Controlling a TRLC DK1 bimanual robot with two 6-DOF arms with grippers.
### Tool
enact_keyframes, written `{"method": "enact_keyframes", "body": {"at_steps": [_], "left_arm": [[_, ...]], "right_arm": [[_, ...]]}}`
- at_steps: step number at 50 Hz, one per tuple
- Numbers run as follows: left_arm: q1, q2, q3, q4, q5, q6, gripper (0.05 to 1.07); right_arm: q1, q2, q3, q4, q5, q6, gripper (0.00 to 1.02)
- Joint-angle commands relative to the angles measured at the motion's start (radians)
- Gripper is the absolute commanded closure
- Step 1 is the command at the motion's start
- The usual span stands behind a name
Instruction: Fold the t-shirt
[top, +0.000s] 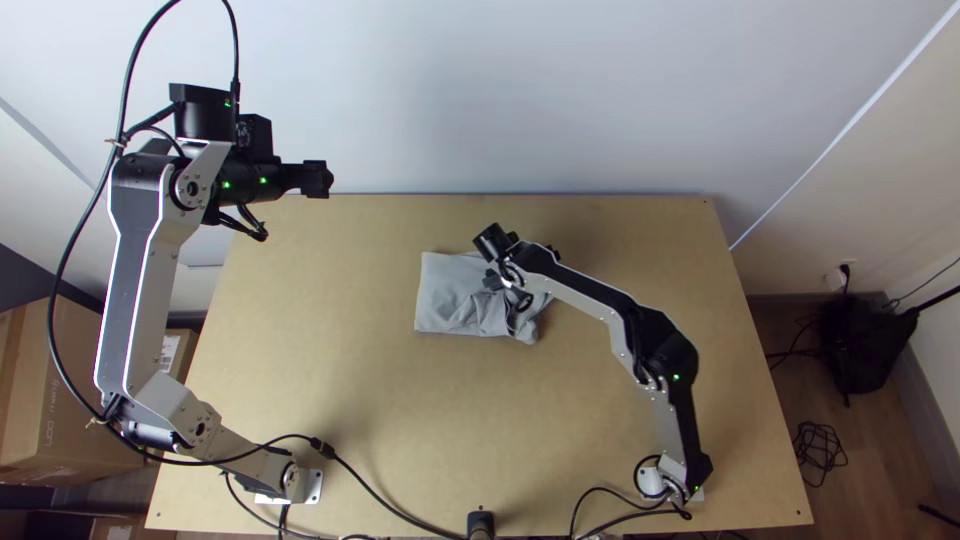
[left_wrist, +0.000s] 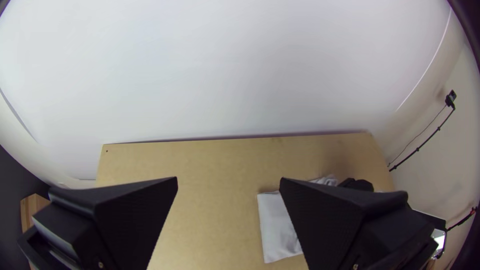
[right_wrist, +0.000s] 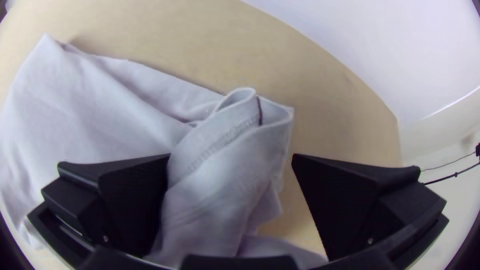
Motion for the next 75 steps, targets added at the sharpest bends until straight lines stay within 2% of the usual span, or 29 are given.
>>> {"method": "enact_keyframes", "body": {"at_steps": [1, 20, 25, 26, 28, 31, 36, 38, 41, 53, 57, 66, 71, 75], "left_arm": [[-0.004, -0.02, 0.005, 0.005, 0.003, -0.002, 0.1], [-0.022, -0.014, 0.017, 0.01, 0.003, -0.007, 0.1], [-0.022, -0.015, 0.023, 0.01, 0.003, -0.008, 0.1], [-0.022, -0.017, 0.023, 0.01, 0.003, -0.008, 0.1], [-0.022, -0.018, 0.023, 0.01, 0.003, -0.008, 0.1], [-0.022, -0.02, 0.023, 0.008, 0.003, -0.008, 0.1], [-0.022, -0.021, 0.023, 0.008, 0.003, -0.008, 0.1], [-0.022, -0.021, 0.025, 0.008, 0.003, -0.008, 0.1], [-0.023, -0.023, 0.025, 0.008, 0.003, -0.008, 0.1], [-0.034, -0.023, 0.026, 0.008, 0.003, -0.021, 0.1], [-0.036, -0.024, 0.026, 0.008, 0.003, -0.024, 0.1], [-0.036, -0.032, 0.026, 0.005, 0.0, -0.025, 0.1], [-0.03, -0.041, 0.026, -0.001, -0.002, -0.025, 0.1], [-0.022, -0.047, 0.026, -0.004, -0.002, -0.024, 0.1]], "right_arm": [[-0.045, -0.097, -0.09, -0.03, 0.022, 0.019, 0.04], [-0.174, -0.233, -0.214, 0.017, 0.022, 0.051, 0.04], [-0.207, -0.288, -0.208, 0.001, 0.005, 0.091, 0.04], [-0.215, -0.298, -0.203, -0.007, -0.019, 0.099, 0.04], [-0.235, -0.319, -0.182, -0.048, -0.135, 0.143, 0.04], [-0.289, -0.327, -0.119, -0.147, -0.348, 0.252, 0.04], [-0.367, -0.328, -0.035, -0.265, -0.678, 0.374, 0.04], [-0.387, -0.328, -0.004, -0.314, -0.768, 0.401, 0.04], [-0.39, -0.328, 0.036, -0.384, -0.842, 0.407, 0.04], [-0.273, -0.341, 0.091, -0.608, -0.909, 0.412, 0.09], [-0.221, -0.341, 0.076, -0.619, -0.911, 0.409, 0.16], [-0.16, -0.287, 0.064, -0.619, -0.911, 0.393, 0.17], [-0.149, -0.245, 0.06, -0.616, -0.911, 0.387, 0.32], [-0.144, -0.216, 0.06, -0.616, -0.912, 0.387, 0.32]]}}
